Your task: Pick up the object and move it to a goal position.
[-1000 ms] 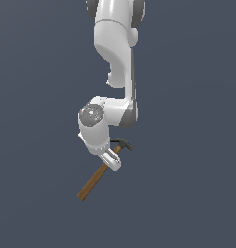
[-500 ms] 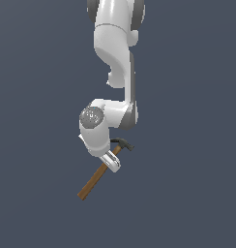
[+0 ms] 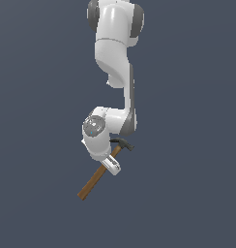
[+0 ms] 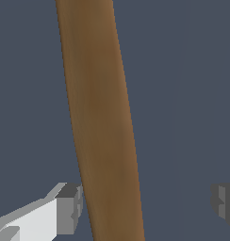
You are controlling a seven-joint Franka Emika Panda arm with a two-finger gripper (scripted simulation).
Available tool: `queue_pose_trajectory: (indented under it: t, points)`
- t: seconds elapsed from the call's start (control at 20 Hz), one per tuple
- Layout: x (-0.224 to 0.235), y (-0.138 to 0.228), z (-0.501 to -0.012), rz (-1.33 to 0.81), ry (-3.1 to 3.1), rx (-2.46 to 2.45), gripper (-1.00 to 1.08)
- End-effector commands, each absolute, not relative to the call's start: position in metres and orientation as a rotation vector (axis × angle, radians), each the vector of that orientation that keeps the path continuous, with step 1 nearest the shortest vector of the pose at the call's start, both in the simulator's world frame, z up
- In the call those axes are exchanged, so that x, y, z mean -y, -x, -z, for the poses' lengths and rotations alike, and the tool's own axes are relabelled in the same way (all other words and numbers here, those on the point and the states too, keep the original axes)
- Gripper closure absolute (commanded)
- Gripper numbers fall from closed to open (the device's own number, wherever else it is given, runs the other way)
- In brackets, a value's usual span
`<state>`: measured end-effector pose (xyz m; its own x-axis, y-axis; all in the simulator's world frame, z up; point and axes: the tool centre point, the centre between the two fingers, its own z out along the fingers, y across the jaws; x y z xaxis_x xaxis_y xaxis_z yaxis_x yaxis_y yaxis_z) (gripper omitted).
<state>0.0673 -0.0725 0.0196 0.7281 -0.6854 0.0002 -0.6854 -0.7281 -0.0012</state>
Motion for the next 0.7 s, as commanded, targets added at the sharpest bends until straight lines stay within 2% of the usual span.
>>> queue_pose_trajectory:
  t: [0.0,0.05,0.1,0.65]
  points:
    - [0.0736,-0.0676,-0.0164,0.000,2.919,-1.160,-0.92]
    - [0.0737,-0.0678,-0.0166,0.000,2.919,-1.160,-0.92]
    - [0.0737,-0.0678,-0.0166,0.000,2.919,-1.160,1.08]
    - [0.0715,-0.0686,-0.0180,0.002,2.919,-1.156,1.08]
